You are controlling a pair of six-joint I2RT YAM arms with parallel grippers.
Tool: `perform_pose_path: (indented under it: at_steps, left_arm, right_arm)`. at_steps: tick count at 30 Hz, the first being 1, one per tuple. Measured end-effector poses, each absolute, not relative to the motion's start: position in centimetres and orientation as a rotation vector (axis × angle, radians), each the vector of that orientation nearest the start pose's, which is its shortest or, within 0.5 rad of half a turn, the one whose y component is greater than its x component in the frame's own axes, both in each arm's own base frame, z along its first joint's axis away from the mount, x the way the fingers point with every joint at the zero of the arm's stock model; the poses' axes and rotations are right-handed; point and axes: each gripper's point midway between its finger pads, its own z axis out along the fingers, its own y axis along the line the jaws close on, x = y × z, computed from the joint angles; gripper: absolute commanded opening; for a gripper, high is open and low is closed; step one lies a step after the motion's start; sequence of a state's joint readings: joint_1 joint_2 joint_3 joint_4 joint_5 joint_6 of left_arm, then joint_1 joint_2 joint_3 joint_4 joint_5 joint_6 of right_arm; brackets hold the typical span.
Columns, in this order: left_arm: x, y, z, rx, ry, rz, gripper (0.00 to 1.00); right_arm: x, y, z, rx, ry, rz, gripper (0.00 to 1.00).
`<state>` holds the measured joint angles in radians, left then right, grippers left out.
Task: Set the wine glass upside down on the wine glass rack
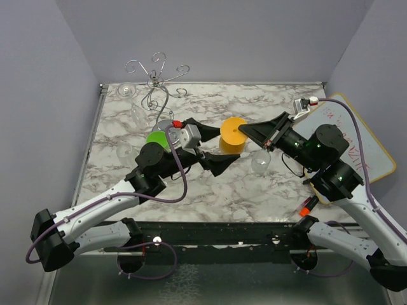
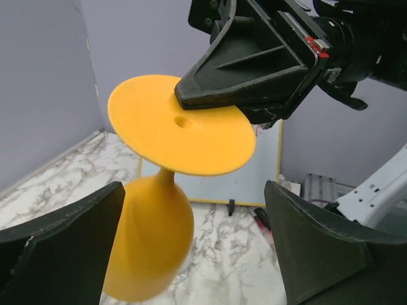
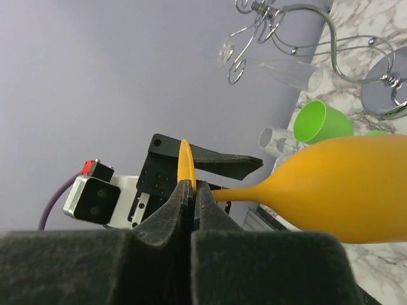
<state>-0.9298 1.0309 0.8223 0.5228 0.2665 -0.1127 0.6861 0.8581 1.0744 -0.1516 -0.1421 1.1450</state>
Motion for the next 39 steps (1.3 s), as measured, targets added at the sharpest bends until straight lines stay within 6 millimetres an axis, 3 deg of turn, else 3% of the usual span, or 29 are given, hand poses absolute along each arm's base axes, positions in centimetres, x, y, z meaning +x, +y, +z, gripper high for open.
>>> perform_pose_path:
  at_steps: [4,9,16,21,27,34,39]
  left_arm:
    - [17.8,-32.7,39.0,0.667,1.19,-1.16,0.97]
    - [17.2,-32.2,42.2,0.516,1.288,-1.312,0.94]
    - [16.5,-32.3,44.4,0.391,1.432,-1.466,0.76]
    - [17.2,-33.8,43.7,0.338,1.562,-1.513,0.7]
    - [17.7,-34.6,41.1,0.344,1.715,-1.483,0.46]
    - [17.2,-33.9,42.5,0.378,1.698,-1.51,0.44]
    - [17.1,-33.8,42.6,0.384,1.709,-1.557,0.32]
  right_arm:
    - [20.6,24.1,42.8,0.228,1.662,1.474,0.01]
    - [20.2,23.3,42.5,0.152,1.622,1.413,0.0]
    - [19.8,22.8,42.2,0.058,1.592,1.337,0.0]
    - [18.7,22.2,42.8,0.005,1.553,1.332,0.01]
    - [18.0,21.9,43.3,-0.028,1.529,1.335,0.01]
    - [18.0,22.2,42.9,-0.057,1.54,1.327,0.01]
    - [17.8,22.4,42.8,-0.087,1.54,1.328,0.01]
